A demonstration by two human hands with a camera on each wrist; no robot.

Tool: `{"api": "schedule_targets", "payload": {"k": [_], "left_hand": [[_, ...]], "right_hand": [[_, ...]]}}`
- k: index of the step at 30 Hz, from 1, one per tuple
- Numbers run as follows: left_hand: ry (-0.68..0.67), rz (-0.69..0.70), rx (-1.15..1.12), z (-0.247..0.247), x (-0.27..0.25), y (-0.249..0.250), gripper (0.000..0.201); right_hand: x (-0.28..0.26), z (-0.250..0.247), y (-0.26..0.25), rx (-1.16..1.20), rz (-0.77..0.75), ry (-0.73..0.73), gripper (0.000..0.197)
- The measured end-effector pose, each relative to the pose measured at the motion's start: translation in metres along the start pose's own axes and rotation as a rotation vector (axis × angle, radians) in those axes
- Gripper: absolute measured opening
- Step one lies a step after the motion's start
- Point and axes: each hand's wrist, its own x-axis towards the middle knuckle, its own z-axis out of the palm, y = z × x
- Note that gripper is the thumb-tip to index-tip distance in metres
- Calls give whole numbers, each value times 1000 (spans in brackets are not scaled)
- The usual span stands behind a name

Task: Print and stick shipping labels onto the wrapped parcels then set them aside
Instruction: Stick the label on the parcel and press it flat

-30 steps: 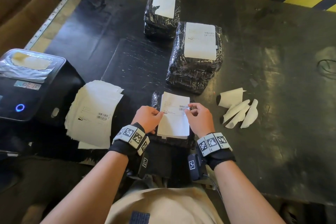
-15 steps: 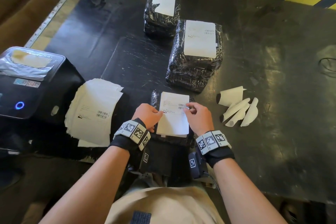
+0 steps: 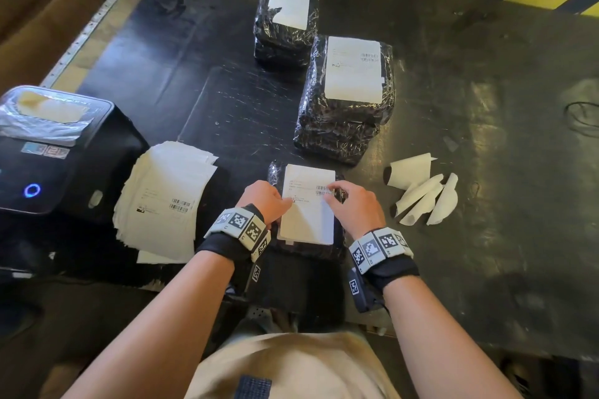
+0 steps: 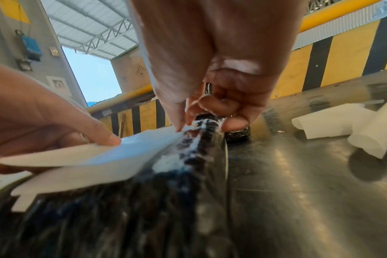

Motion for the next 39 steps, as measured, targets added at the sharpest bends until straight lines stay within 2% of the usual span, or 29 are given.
{"api": "schedule_targets", "payload": {"k": [3, 7, 10, 15, 21, 24, 26, 30, 32, 35, 39], "left_hand": [[19, 12, 62, 0, -1, 3, 26], [39, 12, 122, 1, -4, 3, 28], [68, 17, 103, 0, -9, -7, 31], [120, 41, 111, 5, -23, -21, 47], [2, 69, 132, 1, -32, -34, 68], [-35, 101, 88, -4, -31, -33, 80], [-28, 101, -11, -8, -25, -26, 83], [100, 98, -124, -8, -1, -1, 71], [147, 41, -119, -6, 12, 10, 75], [139, -76, -109, -1, 28, 21, 86], [152, -146, -142, 3, 40, 27, 92]], "right_hand": [[-6, -2, 4, -76, 8, 17, 28], [-17, 4, 10, -14, 23, 28, 38], [-27, 11, 13, 80, 33, -35, 53], [-47, 26, 13, 206, 75, -186, 77], [-56, 25, 22, 240, 70, -202, 84], [-53, 14, 21, 244, 58, -193, 85], [-42, 5, 15, 319, 106, -150, 79], [-3, -1, 0, 452, 254, -110, 72], [15, 0, -4, 451, 286, -155, 75], [33, 5, -9, 422, 328, -209, 77], [48, 11, -11, 454, 421, -200, 64]]}}
